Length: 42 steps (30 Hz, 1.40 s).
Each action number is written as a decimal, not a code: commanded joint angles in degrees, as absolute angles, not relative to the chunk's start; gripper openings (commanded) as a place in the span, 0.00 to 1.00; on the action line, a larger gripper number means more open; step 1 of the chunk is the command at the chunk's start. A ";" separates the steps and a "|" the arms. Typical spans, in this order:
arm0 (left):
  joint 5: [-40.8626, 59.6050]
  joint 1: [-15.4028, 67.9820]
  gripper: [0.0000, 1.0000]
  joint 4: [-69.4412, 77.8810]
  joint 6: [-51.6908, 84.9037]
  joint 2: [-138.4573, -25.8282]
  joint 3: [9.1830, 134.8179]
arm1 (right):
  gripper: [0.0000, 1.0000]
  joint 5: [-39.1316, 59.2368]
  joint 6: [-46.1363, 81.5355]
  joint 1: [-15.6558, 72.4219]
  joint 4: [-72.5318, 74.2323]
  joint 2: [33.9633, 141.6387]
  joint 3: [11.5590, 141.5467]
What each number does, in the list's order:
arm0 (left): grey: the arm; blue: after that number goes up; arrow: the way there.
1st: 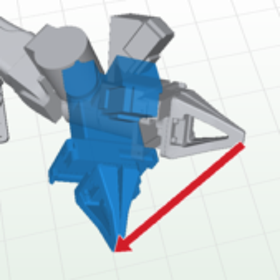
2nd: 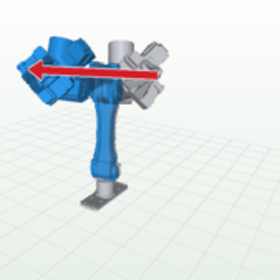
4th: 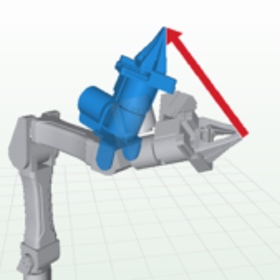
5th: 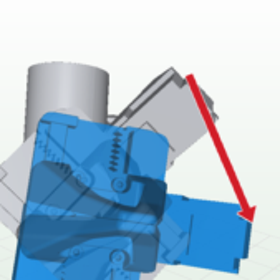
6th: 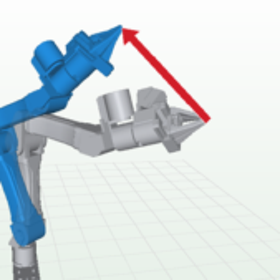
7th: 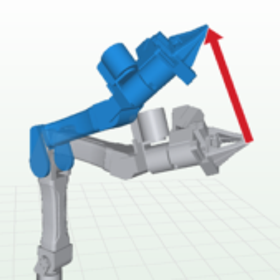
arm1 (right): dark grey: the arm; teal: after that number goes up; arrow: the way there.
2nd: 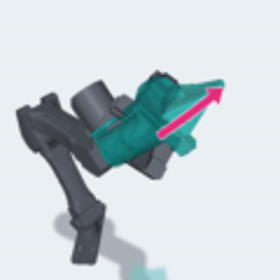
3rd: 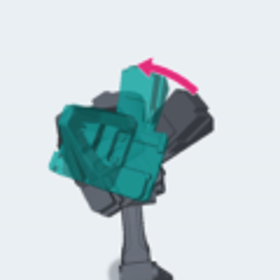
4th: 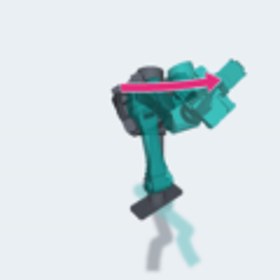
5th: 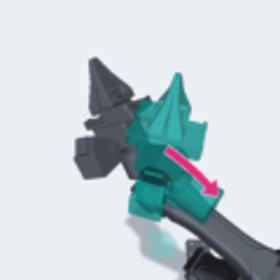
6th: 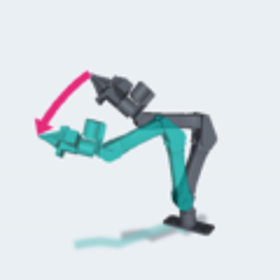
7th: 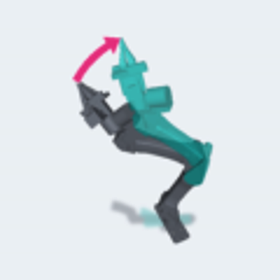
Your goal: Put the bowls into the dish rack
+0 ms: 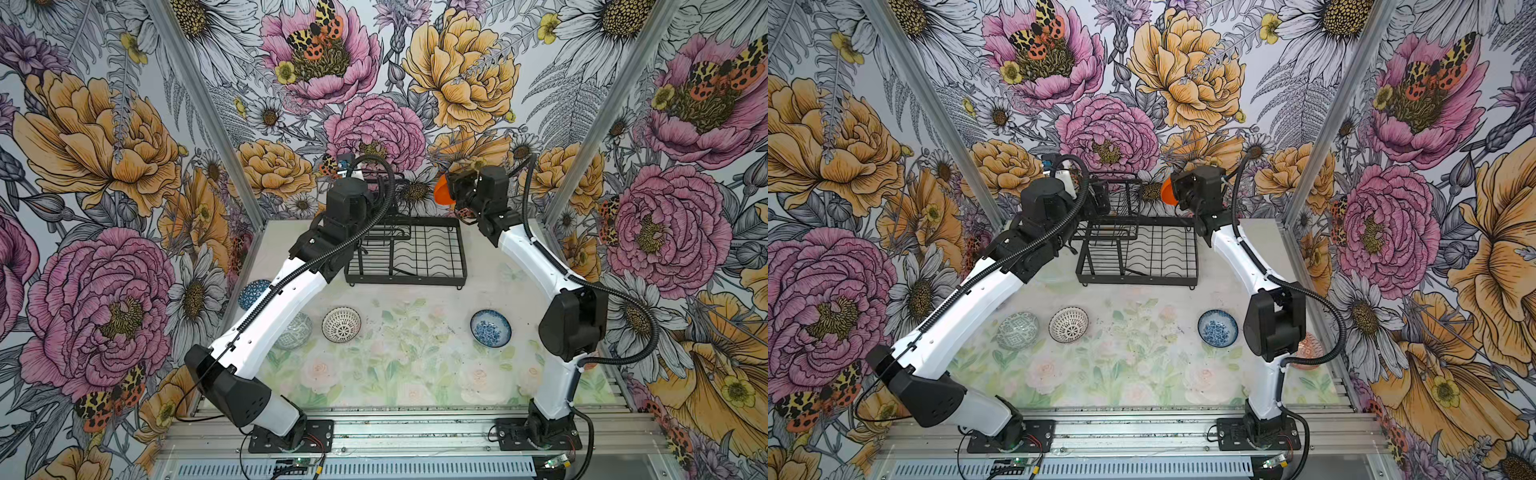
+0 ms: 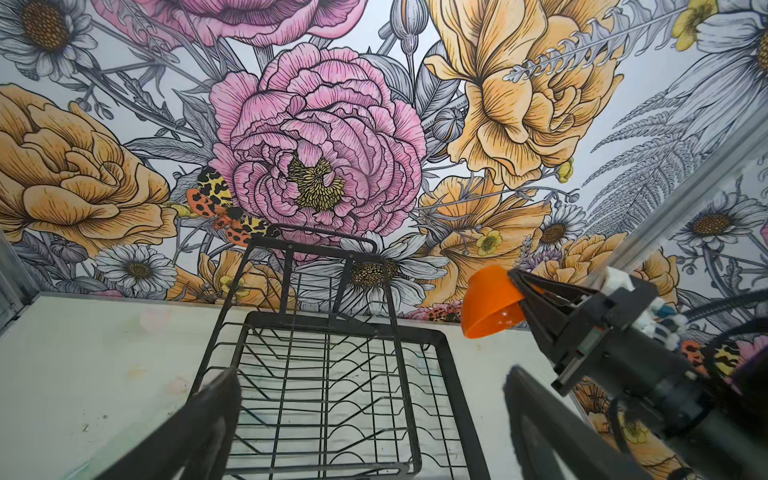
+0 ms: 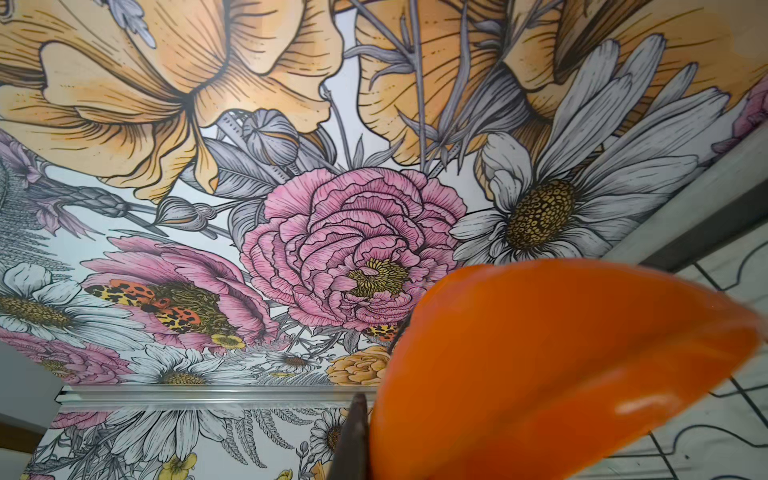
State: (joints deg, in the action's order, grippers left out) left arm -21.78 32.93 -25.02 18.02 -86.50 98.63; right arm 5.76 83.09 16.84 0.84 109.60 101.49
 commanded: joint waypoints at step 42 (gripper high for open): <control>13.61 17.90 0.99 -33.72 4.56 -94.74 95.23 | 0.00 2.75 84.33 22.31 33.48 134.74 101.24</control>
State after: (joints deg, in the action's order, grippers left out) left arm 15.20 17.91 -33.01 6.63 -94.63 95.48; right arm 4.36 83.42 21.71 30.52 132.75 99.24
